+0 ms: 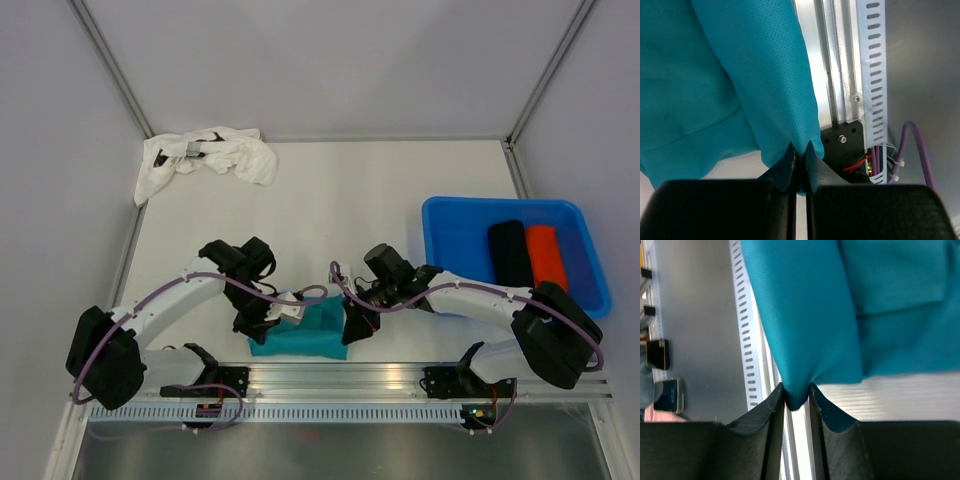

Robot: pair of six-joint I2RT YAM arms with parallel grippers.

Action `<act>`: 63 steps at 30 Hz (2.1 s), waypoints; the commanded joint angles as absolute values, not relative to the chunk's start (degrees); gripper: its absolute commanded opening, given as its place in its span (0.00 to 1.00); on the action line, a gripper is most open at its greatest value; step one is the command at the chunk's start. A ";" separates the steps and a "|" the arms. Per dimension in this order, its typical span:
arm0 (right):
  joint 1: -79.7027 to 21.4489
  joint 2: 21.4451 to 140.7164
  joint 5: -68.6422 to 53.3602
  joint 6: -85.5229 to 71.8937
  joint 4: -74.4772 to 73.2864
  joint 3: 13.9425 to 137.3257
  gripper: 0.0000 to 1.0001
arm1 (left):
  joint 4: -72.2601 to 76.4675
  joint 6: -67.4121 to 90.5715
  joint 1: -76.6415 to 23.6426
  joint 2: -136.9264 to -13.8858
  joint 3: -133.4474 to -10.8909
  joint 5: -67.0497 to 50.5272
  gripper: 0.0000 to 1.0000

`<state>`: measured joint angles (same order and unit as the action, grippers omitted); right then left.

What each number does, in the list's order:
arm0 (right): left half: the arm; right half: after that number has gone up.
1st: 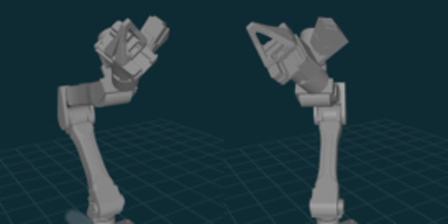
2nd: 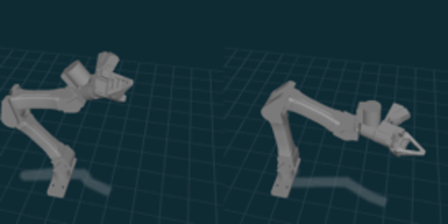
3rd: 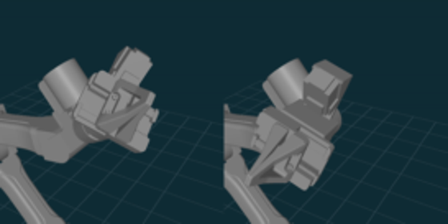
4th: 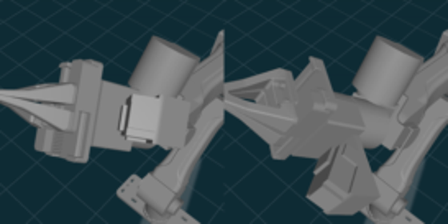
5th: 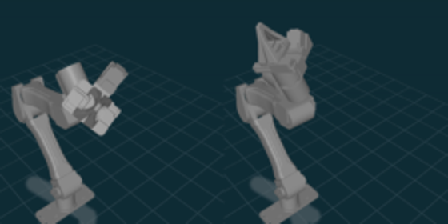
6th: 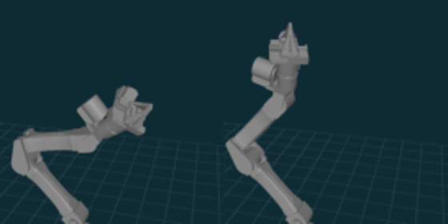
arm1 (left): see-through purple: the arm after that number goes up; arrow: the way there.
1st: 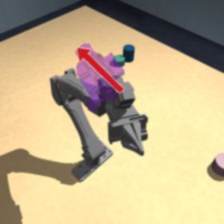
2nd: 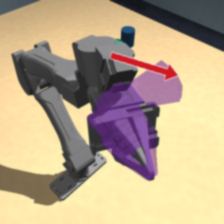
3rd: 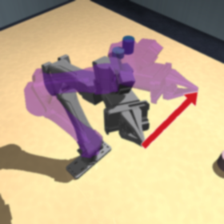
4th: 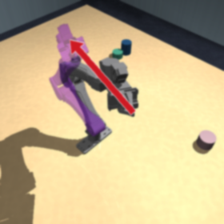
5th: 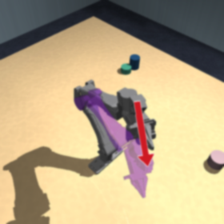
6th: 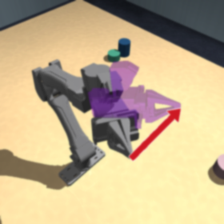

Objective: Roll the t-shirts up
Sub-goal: Roll the tshirt

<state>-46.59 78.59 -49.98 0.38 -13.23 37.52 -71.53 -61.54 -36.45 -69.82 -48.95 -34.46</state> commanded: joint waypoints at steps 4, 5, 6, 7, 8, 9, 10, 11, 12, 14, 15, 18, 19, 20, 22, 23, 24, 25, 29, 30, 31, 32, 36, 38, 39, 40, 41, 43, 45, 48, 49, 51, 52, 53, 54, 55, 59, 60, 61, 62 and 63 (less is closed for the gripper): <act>-44.03 78.66 -43.07 -0.97 -7.65 39.29 0.43 | -76.29 -73.03 -30.68 -76.99 -51.32 -41.57 0.02; -44.03 78.23 -42.63 -1.58 -6.60 38.77 0.50 | -76.29 -74.08 -29.72 -77.60 -51.68 -42.44 0.02; -43.95 76.57 -42.54 -2.10 -3.29 37.02 0.51 | -76.20 -74.53 -29.27 -79.00 -52.29 -42.89 0.02; -44.03 75.60 -42.54 -2.81 -1.51 36.13 0.52 | -76.29 -75.05 -28.75 -79.62 -52.47 -43.33 0.02; -44.12 73.15 -42.19 -3.94 1.81 35.08 0.60 | -76.29 -75.75 -27.61 -80.41 -52.64 -44.29 0.02; -44.73 71.91 -39.75 -4.13 2.72 33.33 0.62 | -76.64 -76.54 -26.99 -81.46 -52.56 -44.91 0.02; -45.26 70.59 -38.33 -3.96 3.25 32.61 0.63 | -77.16 -78.12 -26.29 -81.91 -52.38 -45.78 0.02; -45.96 68.40 -37.02 -4.04 4.04 31.91 0.64 | -77.43 -78.83 -24.89 -82.26 -52.12 -46.14 0.02; -47.01 67.60 -36.22 -4.48 4.91 30.43 0.65 | -77.52 -79.45 -24.35 -82.70 -51.51 -46.32 0.02; -47.55 65.75 -35.25 -5.97 8.15 28.49 0.64 | -77.70 -80.77 -22.77 -83.41 -50.98 -46.41 0.02; -47.64 65.39 -34.64 -6.41 9.48 25.95 0.64 | -77.78 -81.12 -22.33 -83.58 -50.63 -46.58 0.02; -47.72 66.09 -34.19 -10.18 17.46 21.02 0.64 | -78.05 -82.00 -20.83 -84.20 -50.71 -47.72 0.02; -47.72 66.79 -33.23 -11.41 20.10 20.22 0.64 | -77.96 -82.61 -20.57 -84.29 -50.71 -48.16 0.02; -48.16 68.54 -32.35 -12.73 23.52 19.52 0.64 | -78.05 -82.70 -20.31 -84.29 -50.71 -48.16 0.02; -48.43 70.22 -29.38 -13.09 25.13 19.60 0.64 | -78.05 -83.40 -20.21 -84.29 -50.54 -47.99 0.02; -48.43 71.53 -28.83 -13.10 27.31 19.51 0.64 | -78.05 -83.58 -20.04 -84.29 -50.45 -47.81 0.02; -48.43 71.98 -28.57 -13.18 28.90 19.08 0.64 | -78.05 -83.67 -20.04 -84.20 -50.10 -47.81 0.02; -48.43 73.03 -28.65 -13.53 30.74 18.81 0.64 | -77.96 -83.93 -20.04 -84.29 -50.10 -47.64 0.02; -49.48 75.93 -30.85 -12.84 41.01 17.15 0.65 | -77.70 -84.20 -20.04 -84.29 -49.40 -47.46 0.02; -49.74 76.55 -30.94 -12.31 42.52 16.70 0.65 | -77.52 -84.29 -20.04 -84.20 -49.31 -47.46 0.02; -50.01 77.42 -31.29 -11.96 44.11 16.26 0.65 | -77.35 -84.37 -19.95 -84.11 -49.31 -47.29 0.02; -50.10 79.52 -32.16 -12.21 46.04 16.43 0.65 | -77.26 -84.37 -19.95 -84.02 -49.22 -47.11 0.02; -50.27 85.59 -36.98 -13.62 46.05 19.15 0.55 | -77.17 -84.11 -19.86 -83.85 -49.74 -47.11 0.02; -50.36 87.01 -38.05 -14.67 48.76 18.73 0.26 | -77.43 -84.02 -19.60 -83.85 -49.57 -47.11 0.02; -50.36 87.01 -38.32 -16.16 50.00 18.29 0.16 | -77.69 -84.11 -19.60 -83.76 -49.48 -47.20 0.02; -50.36 86.75 -39.54 -17.22 53.14 17.85 0.04 | -78.48 -84.29 -19.51 -83.85 -49.31 -47.02 0.02; -50.36 86.40 -40.25 -18.44 54.22 17.23 0.00 | -79.01 -84.64 -19.51 -83.85 -49.05 -47.02 0.02; -50.54 85.26 -42.61 -23.19 55.19 16.96 0.00 | -80.15 -85.25 -19.42 -83.76 -48.87 -46.41 0.02; -51.32 84.29 -43.07 -26.79 53.10 17.40 0.00 | -82.78 -85.86 -19.42 -83.50 -48.60 -45.88 0.03; -55.53 80.69 -41.40 -29.53 44.06 18.72 0.00 | -85.69 -87.45 -19.42 -82.27 -48.17 -45.35 0.04; -57.37 78.68 -40.09 -30.40 39.77 18.98 0.00 | -85.69 -87.19 -19.34 -81.48 -48.08 -45.26 0.05; -57.48 77.26 -39.55 -32.77 37.89 18.98 0.00 | -85.08 -86.40 -18.99 -81.47 -48.60 -45.26 0.07; -57.48 76.39 -39.12 -32.87 36.31 19.25 0.00 | -84.47 -85.00 -18.64 -82.00 -49.13 -45.18 0.09; -57.22 76.29 -38.68 -32.96 31.95 20.47 0.00 | -83.68 -83.86 -17.76 -83.48 -50.61 -45.00 0.12; -56.69 76.55 -39.02 -32.70 29.73 21.09 0.00 | -82.54 -82.46 -17.06 -84.89 -51.23 -44.39 0.15; -56.08 77.68 -39.63 -32.52 26.40 21.62 0.00 | -81.75 -81.57 -16.01 -86.12 -52.11 -43.86 0.18; -50.19 81.38 -40.25 -34.18 24.61 20.83 0.00 | -77.18 -75.86 -15.38 -91.92 -54.58 -41.92 0.15; -49.40 82.95 -40.60 -34.10 24.52 20.83 0.00 | -75.86 -73.94 -15.38 -93.15 -54.67 -42.10 0.14; -49.05 83.66 -40.52 -34.10 24.17 21.00 0.00 | -75.41 -72.96 -15.38 -93.86 -54.84 -42.19 0.14; -48.87 84.28 -40.60 -34.36 24.17 21.09 0.00 | -75.06 -72.17 -15.38 -94.56 -55.02 -42.27 0.14; -48.78 85.07 -40.17 -34.80 24.52 21.01 0.00 | -74.88 -70.77 -15.38 -95.88 -55.11 -42.19 0.14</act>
